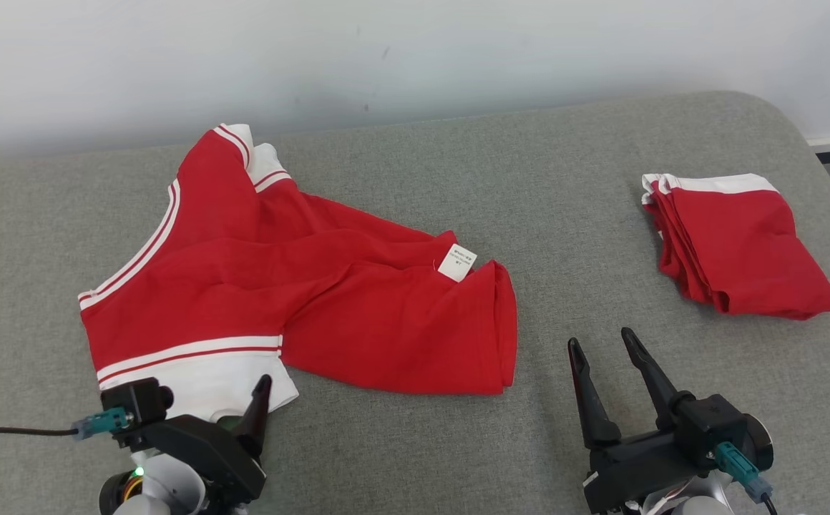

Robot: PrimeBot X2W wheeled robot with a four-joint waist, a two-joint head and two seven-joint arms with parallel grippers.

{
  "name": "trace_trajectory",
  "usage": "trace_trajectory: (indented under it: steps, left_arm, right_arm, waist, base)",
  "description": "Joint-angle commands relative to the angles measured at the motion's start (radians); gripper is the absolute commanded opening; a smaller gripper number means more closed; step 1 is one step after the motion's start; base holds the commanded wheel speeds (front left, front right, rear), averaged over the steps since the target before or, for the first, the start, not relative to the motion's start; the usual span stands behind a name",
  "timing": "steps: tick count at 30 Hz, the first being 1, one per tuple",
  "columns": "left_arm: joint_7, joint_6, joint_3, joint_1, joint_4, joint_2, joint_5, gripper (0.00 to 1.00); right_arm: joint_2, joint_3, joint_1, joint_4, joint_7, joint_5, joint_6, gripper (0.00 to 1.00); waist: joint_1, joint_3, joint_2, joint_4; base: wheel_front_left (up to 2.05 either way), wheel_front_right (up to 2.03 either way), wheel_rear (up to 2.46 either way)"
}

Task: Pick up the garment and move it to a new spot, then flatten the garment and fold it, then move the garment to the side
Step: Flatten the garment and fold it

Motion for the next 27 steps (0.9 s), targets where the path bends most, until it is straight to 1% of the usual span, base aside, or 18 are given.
trace_trajectory:
  steps: [1, 3, 7, 11, 14, 18, 20, 21, 22, 23, 27]
  left_arm:
    - [-0.002, -0.007, -0.015, -0.003, -0.016, -0.001, -0.004, 1.00]
    - [-0.018, -0.010, -0.018, 0.003, -0.034, -0.001, 0.000, 1.00]
    - [-0.045, 0.048, -0.004, 0.035, -0.051, 0.017, 0.031, 1.00]
    - [-0.054, 0.098, 0.014, 0.067, -0.065, 0.021, 0.036, 1.00]
    - [-0.058, 0.102, 0.024, 0.083, -0.078, 0.014, 0.017, 1.00]
    - [-0.081, 0.079, 0.040, 0.102, -0.109, 0.000, -0.019, 1.00]
    - [-0.098, 0.075, 0.045, 0.109, -0.122, 0.001, -0.016, 1.00]
    - [-0.105, 0.078, 0.046, 0.111, -0.126, 0.004, -0.010, 0.58]
    - [-0.111, 0.083, 0.048, 0.112, -0.129, 0.008, -0.003, 0.40]
    - [-0.113, 0.087, 0.048, 0.114, -0.134, 0.010, 0.000, 0.01]
    - [-0.103, 0.105, 0.037, 0.140, -0.144, 0.017, 0.009, 0.00]
  right_arm:
    - [0.000, -0.004, -0.007, 0.002, -0.003, -0.001, -0.002, 1.00]
    - [0.000, -0.006, -0.004, 0.002, -0.004, 0.000, -0.002, 1.00]
    - [0.000, -0.005, -0.001, 0.001, -0.004, 0.002, -0.002, 1.00]
    - [0.000, -0.007, 0.002, 0.003, -0.005, 0.001, -0.002, 1.00]
    - [0.000, -0.009, 0.003, 0.003, -0.005, 0.001, -0.002, 1.00]
    - [0.000, -0.007, 0.001, 0.001, -0.005, -0.004, -0.002, 1.00]
    - [0.000, -0.004, -0.002, 0.001, -0.005, -0.004, -0.002, 1.00]
    - [0.000, -0.002, -0.003, 0.001, -0.005, -0.004, -0.002, 1.00]
    - [0.000, -0.002, -0.004, 0.001, -0.005, -0.003, -0.002, 1.00]
    - [0.000, -0.001, -0.005, 0.001, -0.005, -0.004, -0.002, 1.00]
    - [0.000, -0.004, -0.001, 0.000, -0.005, -0.010, -0.002, 1.00]
  waist:
    - [0.0000, -0.001, -0.0001, 0.000]
    - [0.0000, -0.001, -0.0001, 0.003]
    - [0.0000, -0.002, -0.0001, 0.013]
    - [0.0000, -0.002, -0.0001, 0.027]
    - [0.0000, -0.002, -0.0001, 0.035]
    - [0.0000, -0.001, -0.0001, 0.048]
    - [0.0000, -0.002, -0.0001, 0.052]
    - [0.0000, -0.002, -0.0001, 0.053]
    - [0.0000, -0.002, -0.0001, 0.054]
    - [0.0000, -0.003, -0.0001, 0.054]
    - [0.0000, -0.005, -0.0001, 0.052]
  base:
    - [0.00, 0.00, 0.00]
    - [0.00, 0.00, 0.00]
    - [0.00, 0.00, 0.00]
    - [0.00, 0.00, 0.00]
    - [0.00, 0.00, 0.00]
    - [0.00, 0.00, 0.00]
    - [0.00, 0.00, 0.00]
    - [0.00, 0.00, 0.00]
    - [0.00, 0.00, 0.00]
    - [0.00, 0.00, 0.00]
    - [0.00, 0.00, 0.00]
